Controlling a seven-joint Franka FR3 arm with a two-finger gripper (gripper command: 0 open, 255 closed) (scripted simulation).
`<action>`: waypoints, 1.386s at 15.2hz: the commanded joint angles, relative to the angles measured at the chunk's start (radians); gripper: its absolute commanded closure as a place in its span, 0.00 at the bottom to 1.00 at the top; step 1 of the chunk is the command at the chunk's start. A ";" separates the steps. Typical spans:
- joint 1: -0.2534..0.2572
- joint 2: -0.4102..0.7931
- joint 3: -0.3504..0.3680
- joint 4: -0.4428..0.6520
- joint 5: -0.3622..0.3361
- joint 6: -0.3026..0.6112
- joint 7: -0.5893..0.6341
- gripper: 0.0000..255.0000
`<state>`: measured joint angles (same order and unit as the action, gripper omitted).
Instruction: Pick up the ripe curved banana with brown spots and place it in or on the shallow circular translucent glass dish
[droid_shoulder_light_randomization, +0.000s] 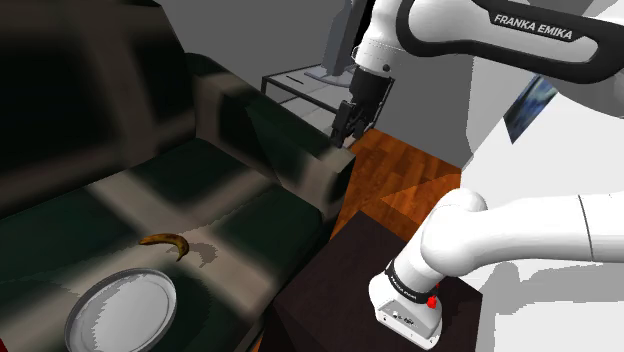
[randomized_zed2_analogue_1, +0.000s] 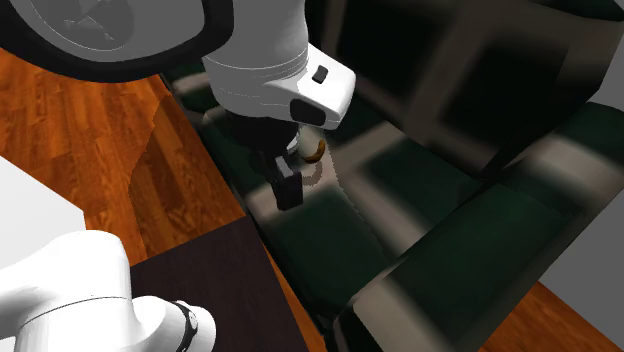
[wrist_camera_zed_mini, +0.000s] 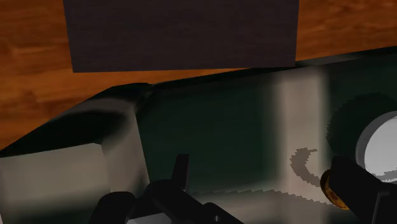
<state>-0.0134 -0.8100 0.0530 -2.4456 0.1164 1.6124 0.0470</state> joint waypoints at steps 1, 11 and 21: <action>0.000 0.000 0.000 0.000 0.000 0.000 0.000 0.00; 0.050 0.203 0.155 -0.100 0.093 0.348 0.120 0.00; 0.062 0.550 0.311 -0.050 0.086 0.687 0.267 0.00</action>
<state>0.0493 -0.2997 0.3487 -2.5001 0.2095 2.2595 0.2967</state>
